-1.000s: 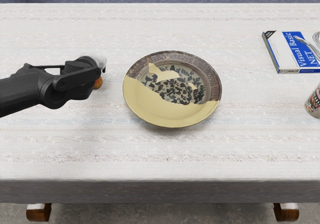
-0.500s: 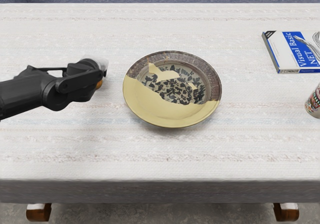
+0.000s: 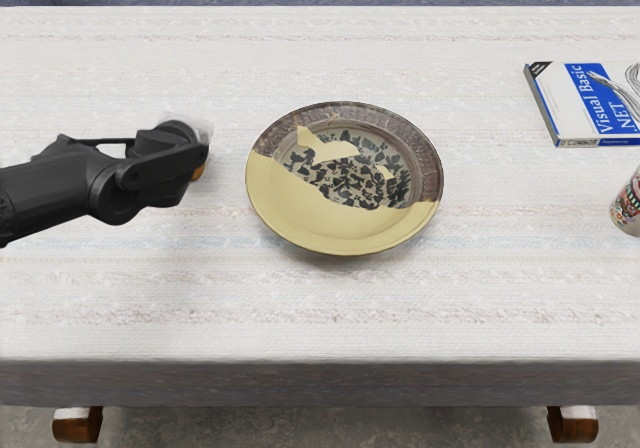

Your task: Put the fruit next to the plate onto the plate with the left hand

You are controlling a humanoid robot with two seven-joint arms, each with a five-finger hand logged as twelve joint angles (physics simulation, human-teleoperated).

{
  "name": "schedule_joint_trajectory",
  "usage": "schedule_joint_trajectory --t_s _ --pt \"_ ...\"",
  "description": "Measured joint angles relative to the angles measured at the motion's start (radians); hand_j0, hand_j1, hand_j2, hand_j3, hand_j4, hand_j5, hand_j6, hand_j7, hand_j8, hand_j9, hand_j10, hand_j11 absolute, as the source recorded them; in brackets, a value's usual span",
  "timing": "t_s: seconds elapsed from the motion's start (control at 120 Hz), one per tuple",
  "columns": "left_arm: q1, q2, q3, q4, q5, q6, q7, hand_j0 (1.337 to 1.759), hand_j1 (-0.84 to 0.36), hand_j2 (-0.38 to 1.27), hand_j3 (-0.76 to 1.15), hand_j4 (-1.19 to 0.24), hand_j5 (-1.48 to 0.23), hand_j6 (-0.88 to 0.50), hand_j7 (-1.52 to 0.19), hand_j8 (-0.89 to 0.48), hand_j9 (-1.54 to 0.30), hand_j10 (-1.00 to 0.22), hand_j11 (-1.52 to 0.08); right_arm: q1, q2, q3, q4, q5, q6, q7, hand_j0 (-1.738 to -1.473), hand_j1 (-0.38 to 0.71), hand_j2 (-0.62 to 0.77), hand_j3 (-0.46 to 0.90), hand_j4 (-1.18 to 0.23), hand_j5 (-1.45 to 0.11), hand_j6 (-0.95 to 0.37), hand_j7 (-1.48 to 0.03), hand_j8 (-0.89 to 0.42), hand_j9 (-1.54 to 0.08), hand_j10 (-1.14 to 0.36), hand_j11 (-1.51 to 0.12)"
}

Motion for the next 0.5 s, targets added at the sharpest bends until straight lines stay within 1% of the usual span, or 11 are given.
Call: schedule_joint_trajectory --t_s 0.083,0.15,0.225,0.3,0.383,0.458,0.5 --pt "0.002 0.000 0.002 0.005 -0.001 0.000 0.000 1.656 -0.32 0.31 0.00 -0.60 -0.83 -0.48 -0.84 -0.63 -0.84 -0.63 -0.84 0.000 0.000 0.000 0.000 0.000 0.000 0.000 -1.658 -0.31 -0.01 0.00 -0.04 -0.05 -0.04 -0.05 -0.04 -0.05 -0.04 -0.05" --pt "0.007 -0.013 0.003 0.016 0.007 -0.001 0.001 1.653 -0.30 0.27 0.00 -0.61 -0.87 -0.49 -0.88 -0.64 -0.88 -0.67 -0.88 0.000 0.000 0.000 0.000 0.000 0.000 0.000 -1.658 -0.31 -0.01 0.00 -0.04 -0.05 -0.04 -0.05 -0.04 -0.05 -0.04 -0.05" --pt "0.008 -0.014 0.003 0.027 0.002 -0.001 0.000 1.652 -0.29 0.30 0.00 -0.59 -0.92 -0.48 -0.93 -0.64 -0.94 -0.70 -0.94 0.000 0.000 0.001 0.000 0.000 0.000 0.000 -1.658 -0.31 -0.01 0.00 -0.04 -0.05 -0.04 -0.05 -0.04 -0.05 -0.04 -0.05" --pt "0.006 -0.018 0.002 0.035 -0.001 -0.001 0.000 1.652 -0.26 0.26 0.00 -0.58 -0.96 -0.48 -0.97 -0.64 -0.98 -0.72 -0.98 0.000 0.000 0.001 0.000 0.000 0.000 0.000 -1.658 -0.31 -0.01 0.00 -0.04 -0.05 -0.04 -0.05 -0.04 -0.05 -0.04 -0.05" --pt "-0.007 -0.018 0.001 0.040 -0.005 -0.004 0.000 1.651 -0.24 0.21 0.00 -0.57 -0.99 -0.47 -1.00 -0.64 -1.01 -0.74 -1.02 0.001 0.000 0.001 -0.001 0.000 0.000 0.000 -1.658 -0.31 -0.01 0.00 -0.04 -0.05 -0.04 -0.05 -0.04 -0.05 -0.04 -0.05" --pt "-0.043 -0.016 0.000 0.041 -0.021 -0.014 -0.001 1.650 -0.22 0.16 0.00 -0.57 -1.01 -0.47 -1.02 -0.63 -1.03 -0.75 -1.04 0.001 0.000 0.001 0.000 0.000 0.000 0.000 -1.658 -0.31 -0.01 0.00 -0.04 -0.05 -0.04 -0.05 -0.04 -0.05 -0.04 -0.05" --pt "-0.064 -0.015 -0.001 0.040 -0.032 -0.024 -0.001 1.651 -0.24 0.24 0.00 -0.56 -1.02 -0.47 -1.03 -0.64 -1.04 -0.75 -1.04 0.001 0.000 0.001 0.000 0.000 0.000 0.000 -1.658 -0.31 -0.01 0.00 -0.04 -0.05 -0.04 -0.05 -0.04 -0.05 -0.04 -0.05"
